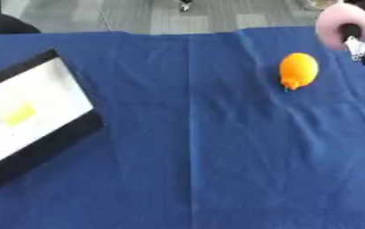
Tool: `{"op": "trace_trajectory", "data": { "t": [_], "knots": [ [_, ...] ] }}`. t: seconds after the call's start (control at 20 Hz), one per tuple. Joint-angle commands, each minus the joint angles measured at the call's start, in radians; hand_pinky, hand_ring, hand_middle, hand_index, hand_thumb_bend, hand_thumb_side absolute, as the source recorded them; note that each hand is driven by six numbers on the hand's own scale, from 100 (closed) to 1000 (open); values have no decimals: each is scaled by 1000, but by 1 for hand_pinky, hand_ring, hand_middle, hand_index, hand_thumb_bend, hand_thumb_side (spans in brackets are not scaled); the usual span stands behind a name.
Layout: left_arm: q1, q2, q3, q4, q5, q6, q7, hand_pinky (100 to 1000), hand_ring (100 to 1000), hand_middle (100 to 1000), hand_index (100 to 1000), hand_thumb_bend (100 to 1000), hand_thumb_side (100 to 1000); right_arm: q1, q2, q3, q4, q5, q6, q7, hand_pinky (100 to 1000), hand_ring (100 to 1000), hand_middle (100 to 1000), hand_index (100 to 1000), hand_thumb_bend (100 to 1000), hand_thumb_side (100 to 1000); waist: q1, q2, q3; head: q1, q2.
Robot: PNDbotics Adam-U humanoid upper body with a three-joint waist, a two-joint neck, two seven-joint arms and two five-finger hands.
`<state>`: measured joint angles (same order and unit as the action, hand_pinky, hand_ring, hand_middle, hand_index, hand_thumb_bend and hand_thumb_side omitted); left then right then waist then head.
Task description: Pick up the objects with one hand, pass them to the other hand, and then place them into the box on the other side of the table.
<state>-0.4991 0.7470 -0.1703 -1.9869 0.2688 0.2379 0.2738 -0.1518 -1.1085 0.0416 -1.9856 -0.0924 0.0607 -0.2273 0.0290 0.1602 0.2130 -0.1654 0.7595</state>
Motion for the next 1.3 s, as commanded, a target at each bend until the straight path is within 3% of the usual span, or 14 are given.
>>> {"op": "trace_trajectory", "data": {
  "t": [0.05, 0.1, 0.15, 0.2, 0.65, 0.7, 0.75, 0.9, 1.2, 1.25, 1.3],
  "knots": [
    [-34, 52, 22, -13, 9, -1, -5, 732, 669, 708, 772, 100, 563, -45, 11, 28, -14, -36, 3, 17, 683, 553, 417, 578, 108, 100, -8, -33, 3, 12, 10],
    [-44, 59, 23, -13, 10, -1, -7, 732, 670, 708, 773, 100, 562, -60, 26, 42, -14, -44, 5, 20, 685, 553, 417, 579, 105, 100, -8, -36, 3, 13, 10],
    [-51, 64, 24, -13, 11, -1, -9, 733, 671, 709, 773, 100, 561, -73, 38, 55, -14, -49, 6, 20, 686, 554, 418, 580, 169, 100, -8, -38, 3, 15, 10],
    [-60, 70, 24, -13, 10, -2, -12, 734, 672, 710, 774, 100, 560, -86, 50, 66, -14, -53, 5, 18, 687, 554, 418, 581, 100, 100, -8, -40, 3, 16, 10],
    [-152, 107, 9, -13, -7, 14, -54, 742, 682, 718, 778, 100, 554, -173, 156, 178, -14, -20, 1, 22, 691, 554, 419, 582, 100, 100, -12, -54, -3, 41, 11],
    [-161, 109, 4, -13, -10, 19, -62, 743, 682, 718, 779, 100, 552, -180, 168, 191, -14, -8, 2, 25, 690, 553, 419, 582, 150, 100, -13, -56, -4, 45, 11],
    [-169, 114, -1, -13, -12, 26, -71, 743, 684, 719, 780, 100, 548, -188, 182, 205, -14, 2, 4, 26, 689, 553, 419, 582, 100, 100, -14, -58, -5, 48, 11],
    [-196, 129, -22, -13, -20, 54, -102, 745, 686, 722, 783, 100, 536, -213, 214, 243, -14, 25, 8, 20, 687, 553, 419, 582, 100, 100, -16, -65, -8, 53, 11],
    [-211, 134, -31, -13, -33, 74, -126, 745, 686, 722, 783, 100, 536, -226, 229, 267, -14, 40, 15, 5, 687, 553, 419, 582, 100, 100, -17, -67, -9, 55, 11],
    [-217, 139, -37, -13, -33, 77, -130, 755, 703, 739, 806, 100, 470, -231, 235, 272, -14, 37, 13, 2, 680, 554, 420, 590, 100, 100, -13, -69, -9, 54, 11],
    [-231, 153, -51, -13, -32, 86, -139, 757, 707, 742, 811, 100, 458, -246, 250, 286, -14, 32, 15, -7, 679, 553, 425, 590, 100, 100, -11, -70, -10, 56, 11]
  ]
}}
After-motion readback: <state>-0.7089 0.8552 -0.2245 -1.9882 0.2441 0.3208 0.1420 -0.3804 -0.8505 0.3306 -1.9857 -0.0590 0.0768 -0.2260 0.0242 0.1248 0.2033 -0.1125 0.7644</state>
